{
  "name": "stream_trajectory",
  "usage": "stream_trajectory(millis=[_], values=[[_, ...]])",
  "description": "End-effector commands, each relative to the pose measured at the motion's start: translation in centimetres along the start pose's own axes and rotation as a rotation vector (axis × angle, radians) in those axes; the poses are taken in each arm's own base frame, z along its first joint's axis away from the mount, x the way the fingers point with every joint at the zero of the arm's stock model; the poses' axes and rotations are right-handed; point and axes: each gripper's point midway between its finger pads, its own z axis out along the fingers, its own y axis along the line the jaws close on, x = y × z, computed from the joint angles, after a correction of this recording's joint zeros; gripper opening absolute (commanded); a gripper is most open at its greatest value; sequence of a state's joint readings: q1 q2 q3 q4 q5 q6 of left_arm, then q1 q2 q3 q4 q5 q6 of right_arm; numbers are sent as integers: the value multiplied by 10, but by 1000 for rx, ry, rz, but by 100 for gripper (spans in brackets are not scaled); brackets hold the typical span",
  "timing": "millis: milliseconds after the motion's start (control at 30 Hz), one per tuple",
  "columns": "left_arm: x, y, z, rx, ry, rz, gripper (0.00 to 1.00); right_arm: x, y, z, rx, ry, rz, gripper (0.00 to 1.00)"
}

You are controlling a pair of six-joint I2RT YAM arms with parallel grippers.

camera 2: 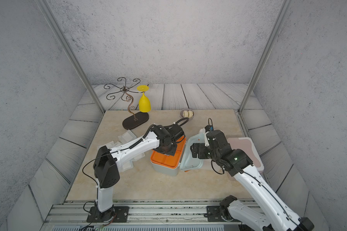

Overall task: Open first aid kits and take out gauze
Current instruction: Place the compartment layer in the first aid kit.

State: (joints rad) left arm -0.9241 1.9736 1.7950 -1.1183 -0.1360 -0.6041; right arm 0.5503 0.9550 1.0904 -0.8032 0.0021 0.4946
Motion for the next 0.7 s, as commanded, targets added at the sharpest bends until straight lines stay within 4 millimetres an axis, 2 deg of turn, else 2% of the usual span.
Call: stream_trajectory(millis=[0, 333, 467, 500, 667], values=[[15, 8, 13, -63, 57, 12, 0, 1, -1, -2, -2, -6, 1, 94], [26, 1, 32, -28, 95, -26, 0, 1, 0, -3, -6, -6, 1, 94], [25, 2, 24, -19, 81, -38, 0, 1, -1, -3, -4, -6, 1, 94], [23, 2, 21, -17, 73, -39, 2, 1, -1, -3, -6, -6, 0, 94], [15, 2, -2, 19, 27, -47, 31, 1, 2, -1, -17, -3, 5, 94]])
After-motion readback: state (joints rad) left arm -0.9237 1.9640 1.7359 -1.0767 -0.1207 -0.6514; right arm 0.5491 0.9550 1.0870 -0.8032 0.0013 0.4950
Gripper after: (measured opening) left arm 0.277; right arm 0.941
